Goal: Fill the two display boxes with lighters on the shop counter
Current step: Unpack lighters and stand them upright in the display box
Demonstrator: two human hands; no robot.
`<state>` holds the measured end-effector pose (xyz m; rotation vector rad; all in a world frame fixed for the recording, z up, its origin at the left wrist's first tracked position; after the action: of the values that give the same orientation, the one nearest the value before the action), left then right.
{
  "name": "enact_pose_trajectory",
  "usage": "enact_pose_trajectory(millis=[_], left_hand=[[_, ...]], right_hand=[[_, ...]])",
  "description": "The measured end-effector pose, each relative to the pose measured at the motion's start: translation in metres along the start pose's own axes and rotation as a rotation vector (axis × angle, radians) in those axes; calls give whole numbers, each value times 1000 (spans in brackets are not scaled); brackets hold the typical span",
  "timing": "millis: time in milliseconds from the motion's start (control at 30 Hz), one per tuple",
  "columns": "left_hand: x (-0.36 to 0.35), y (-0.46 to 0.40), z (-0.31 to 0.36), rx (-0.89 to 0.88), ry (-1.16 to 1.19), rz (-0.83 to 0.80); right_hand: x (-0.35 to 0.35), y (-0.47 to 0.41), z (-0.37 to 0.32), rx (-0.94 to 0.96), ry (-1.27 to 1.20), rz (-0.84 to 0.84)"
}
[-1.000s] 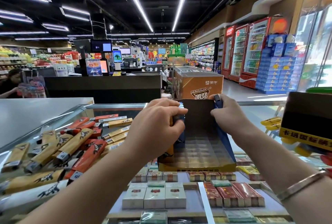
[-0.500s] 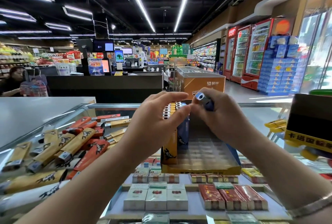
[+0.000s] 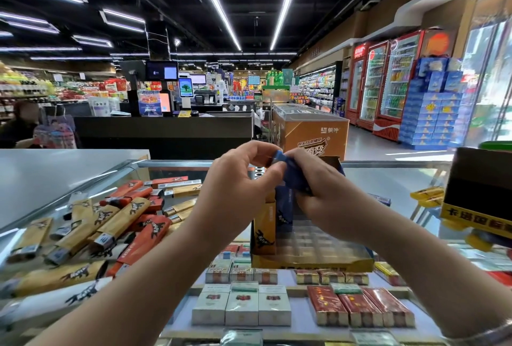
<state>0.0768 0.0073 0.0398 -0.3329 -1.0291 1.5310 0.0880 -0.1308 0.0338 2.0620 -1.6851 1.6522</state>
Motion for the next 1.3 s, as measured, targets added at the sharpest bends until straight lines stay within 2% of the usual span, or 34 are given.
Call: enact_pose_trajectory(millis=[100, 200, 300, 400, 567, 733, 900, 1300], left_hand=[[1, -1, 1, -17, 10, 21], [3, -3, 0, -36, 24, 71], [5, -4, -2, -41, 10, 104], [6, -4, -3, -38, -9, 117], [8, -5, -1, -41, 1, 136], [3, -1, 4, -95, 31, 46], [-2, 2, 4, -195, -116, -12], [-7, 7, 12, -325, -331, -28]], right_hand=[[6, -2, 1, 8, -25, 38], [19, -5, 7, -12, 4, 188], [29, -5, 21, -173, -60, 326], [28, -5, 36, -365, -169, 323], [35, -4, 59, -512, -211, 496], [23, 0, 76, -644, -268, 299], [20, -2, 82, -614, -124, 286], [17, -4, 81, -578, -77, 248]])
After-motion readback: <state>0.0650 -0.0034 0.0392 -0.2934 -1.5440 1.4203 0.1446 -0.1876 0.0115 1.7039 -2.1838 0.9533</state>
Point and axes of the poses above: each hand's wrist, its own y-axis away from the middle knuckle, its own x-axis out of the back of the hand, z = x × y, the point moved 3 cm from there along -y, towards the middle knuckle, and after that the axes turned 4 degrees about z, right-handed, at the moved point
